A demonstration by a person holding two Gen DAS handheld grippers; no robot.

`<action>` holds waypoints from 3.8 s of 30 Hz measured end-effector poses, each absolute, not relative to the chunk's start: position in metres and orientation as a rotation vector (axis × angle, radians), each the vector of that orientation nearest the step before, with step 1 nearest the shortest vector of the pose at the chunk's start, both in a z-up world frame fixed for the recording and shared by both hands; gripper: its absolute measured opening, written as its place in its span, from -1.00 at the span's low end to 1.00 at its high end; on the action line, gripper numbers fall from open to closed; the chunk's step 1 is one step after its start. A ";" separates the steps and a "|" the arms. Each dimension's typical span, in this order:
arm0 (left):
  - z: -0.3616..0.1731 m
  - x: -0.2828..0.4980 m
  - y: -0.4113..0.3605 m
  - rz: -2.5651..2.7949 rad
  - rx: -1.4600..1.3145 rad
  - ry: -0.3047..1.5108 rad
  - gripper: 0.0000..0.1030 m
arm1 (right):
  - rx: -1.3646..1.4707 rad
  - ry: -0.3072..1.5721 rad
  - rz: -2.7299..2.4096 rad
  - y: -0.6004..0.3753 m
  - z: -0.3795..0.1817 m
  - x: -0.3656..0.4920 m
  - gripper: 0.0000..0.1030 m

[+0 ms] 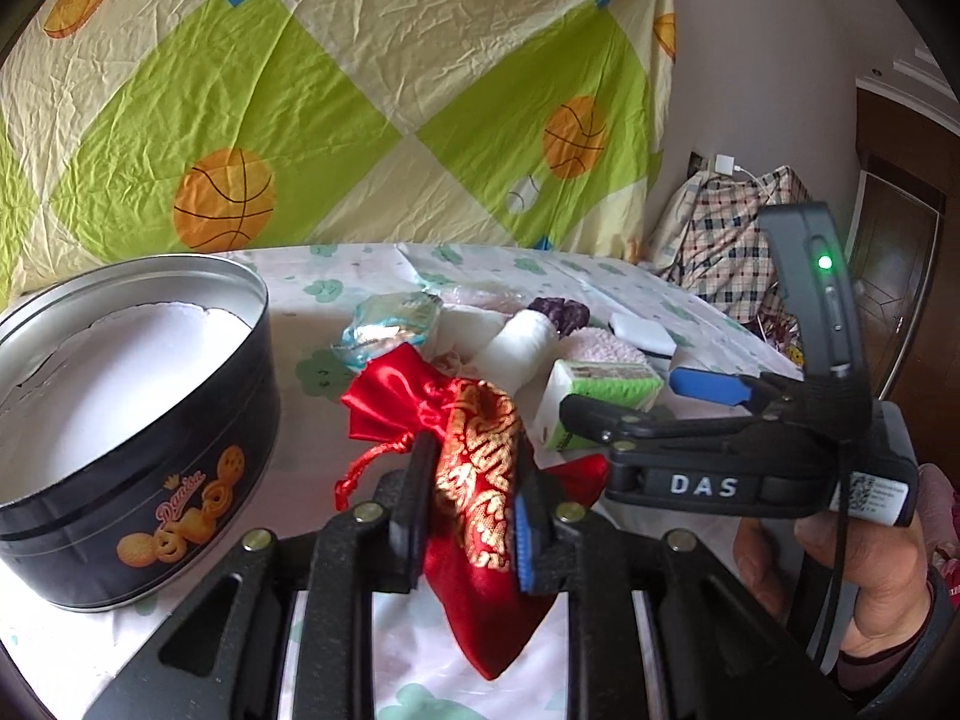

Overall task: Organize soft objects
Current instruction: 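Grasp the red pouch with the left tool while the right tool grasps the green tissue pack, then lift the red pouch and tissue pack and carry both over the tin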

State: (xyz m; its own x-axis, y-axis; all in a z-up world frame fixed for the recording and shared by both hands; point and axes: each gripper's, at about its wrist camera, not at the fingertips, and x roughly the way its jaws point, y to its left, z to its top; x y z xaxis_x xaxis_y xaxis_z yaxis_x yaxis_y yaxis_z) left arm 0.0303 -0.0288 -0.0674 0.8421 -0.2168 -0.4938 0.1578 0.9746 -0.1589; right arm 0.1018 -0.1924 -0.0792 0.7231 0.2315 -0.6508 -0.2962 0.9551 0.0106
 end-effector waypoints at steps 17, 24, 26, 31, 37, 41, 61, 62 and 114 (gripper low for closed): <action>-0.068 0.023 -0.028 -0.218 -0.121 0.495 -0.61 | -0.075 0.719 0.376 -0.190 -0.084 0.100 -0.33; -0.068 0.021 -0.027 -0.215 -0.132 0.497 -0.61 | -0.107 0.714 0.438 -0.183 -0.082 0.099 0.36; -0.068 0.022 -0.026 -0.210 -0.144 0.497 -0.61 | -0.135 0.705 0.432 -0.180 -0.078 0.101 0.35; -0.065 0.023 -0.027 -0.189 -0.136 0.493 -0.61 | -0.158 0.716 0.434 -0.177 -0.075 0.112 0.35; -0.057 0.031 -0.027 -0.188 -0.114 0.471 -0.61 | -0.141 0.777 0.497 -0.175 -0.084 0.119 -0.17; -0.056 0.031 -0.025 -0.199 -0.121 0.466 -0.61 | -0.136 0.763 0.527 -0.177 -0.086 0.114 -0.42; -0.044 0.040 -0.022 -0.185 -0.122 0.417 -0.61 | -0.031 0.429 0.494 -0.187 -0.043 0.085 -0.44; -0.044 0.040 -0.022 -0.185 -0.121 0.419 -0.61 | -0.025 0.422 0.490 -0.188 -0.042 0.085 -0.44; -0.033 0.025 0.048 0.077 -0.159 0.273 -0.61 | -0.033 0.292 0.557 -0.122 -0.036 0.077 -0.44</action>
State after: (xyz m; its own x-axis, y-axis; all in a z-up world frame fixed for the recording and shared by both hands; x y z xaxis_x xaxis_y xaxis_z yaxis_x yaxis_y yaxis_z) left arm 0.0254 0.0481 -0.0331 0.9601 0.0545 -0.2743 -0.0974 0.9845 -0.1456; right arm 0.0766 -0.1218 -0.0358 0.8090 0.5158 -0.2819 -0.5252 0.8497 0.0473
